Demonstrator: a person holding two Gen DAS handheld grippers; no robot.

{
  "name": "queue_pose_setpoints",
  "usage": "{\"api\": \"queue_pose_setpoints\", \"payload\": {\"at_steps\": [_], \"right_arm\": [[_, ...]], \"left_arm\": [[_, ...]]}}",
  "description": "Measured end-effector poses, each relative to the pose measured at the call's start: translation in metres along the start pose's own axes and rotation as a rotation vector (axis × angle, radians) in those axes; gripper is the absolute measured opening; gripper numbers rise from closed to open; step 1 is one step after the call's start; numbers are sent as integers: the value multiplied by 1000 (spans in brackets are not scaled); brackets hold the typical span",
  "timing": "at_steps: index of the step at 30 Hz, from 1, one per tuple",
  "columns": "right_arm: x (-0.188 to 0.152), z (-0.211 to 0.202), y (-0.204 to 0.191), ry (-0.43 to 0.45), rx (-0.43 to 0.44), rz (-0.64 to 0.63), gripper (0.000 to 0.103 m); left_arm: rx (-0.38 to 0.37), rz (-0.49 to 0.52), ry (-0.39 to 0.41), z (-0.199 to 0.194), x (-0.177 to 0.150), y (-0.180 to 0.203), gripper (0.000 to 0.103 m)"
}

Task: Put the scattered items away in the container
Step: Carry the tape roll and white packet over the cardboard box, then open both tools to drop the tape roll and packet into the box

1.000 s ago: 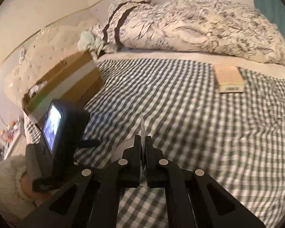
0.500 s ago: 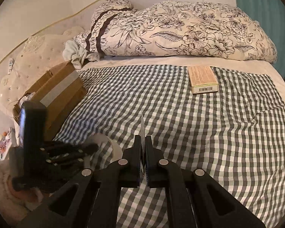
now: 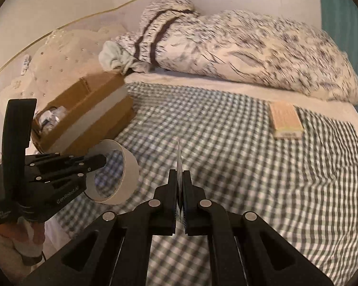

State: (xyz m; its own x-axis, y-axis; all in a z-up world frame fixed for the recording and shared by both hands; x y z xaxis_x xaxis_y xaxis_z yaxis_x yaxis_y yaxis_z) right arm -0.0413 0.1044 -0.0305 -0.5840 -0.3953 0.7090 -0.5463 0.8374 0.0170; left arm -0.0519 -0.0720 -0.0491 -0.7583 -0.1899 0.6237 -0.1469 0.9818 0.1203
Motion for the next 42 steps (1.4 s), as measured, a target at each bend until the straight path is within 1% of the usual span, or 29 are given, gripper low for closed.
{"api": "queue_pose_setpoints", "payload": {"at_steps": [5,8,11,14,16,19,21,26,27,28,29,30,31,32,33,34,35,36,38,42], "right_arm": [[50,-13,-41,80,4,-68,3],[83,-15,-70,132,30,-109,3],[115,-9,-101,174,69,-145,3],[143,3,-131,201,108,-176,3],[157,13,-147,214,140,-193,3],[173,38,-171,199,183,-207,3],[175,54,-182,183,197,-210,3],[173,98,-192,105,209,-196,3],[171,104,-192,89,210,-194,3],[170,110,-192,78,213,-192,4],[169,112,-191,75,213,-189,4],[168,113,-190,78,209,-182,6],[169,114,-190,79,208,-176,17],[169,113,-187,81,202,-166,30],[170,113,-183,87,187,-153,65],[170,108,-179,107,162,-135,79],[169,100,-172,149,135,-111,79],[169,95,-167,172,127,-99,79],[168,87,-155,180,130,-79,79],[160,72,-127,191,101,-41,79]], "left_arm": [[1,-56,71,-32,31,-42,5],[15,-105,108,-48,53,-73,5],[64,-133,142,-55,75,-105,5],[108,-172,152,-56,90,-140,5],[136,-193,151,-52,96,-159,5],[162,-228,128,-40,96,-185,6],[165,-250,105,-30,93,-197,6],[157,-261,44,-4,82,-212,6],[157,-267,32,1,80,-213,8],[170,-269,23,4,79,-213,11],[189,-270,2,9,78,-213,32],[197,-273,-22,13,79,-213,78],[206,-277,-35,16,80,-212,97],[215,-284,-28,16,80,-211,103],[213,-287,-2,13,80,-209,103],[210,-283,7,12,80,-207,103],[206,-274,5,11,81,-204,103],[205,-268,6,10,81,-200,103],[210,-267,14,8,81,-193,103],[213,-291,22,3,81,-181,103]]}}
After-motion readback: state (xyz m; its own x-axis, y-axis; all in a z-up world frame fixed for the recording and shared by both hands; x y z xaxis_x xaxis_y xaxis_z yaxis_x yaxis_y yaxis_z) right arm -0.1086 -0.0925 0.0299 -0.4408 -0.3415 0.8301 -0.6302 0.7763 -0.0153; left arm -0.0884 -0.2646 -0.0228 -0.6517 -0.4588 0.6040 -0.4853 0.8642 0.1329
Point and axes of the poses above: each gripper's, at about its wrist camera, not at the fingertips, and z roughly the way its jaws point, y to its right, x to its top, the point moved 1 cm from there along z, roughly the way its jaws point, and after that the axes turned 12 degrees about -z, right-handed, at the moved point
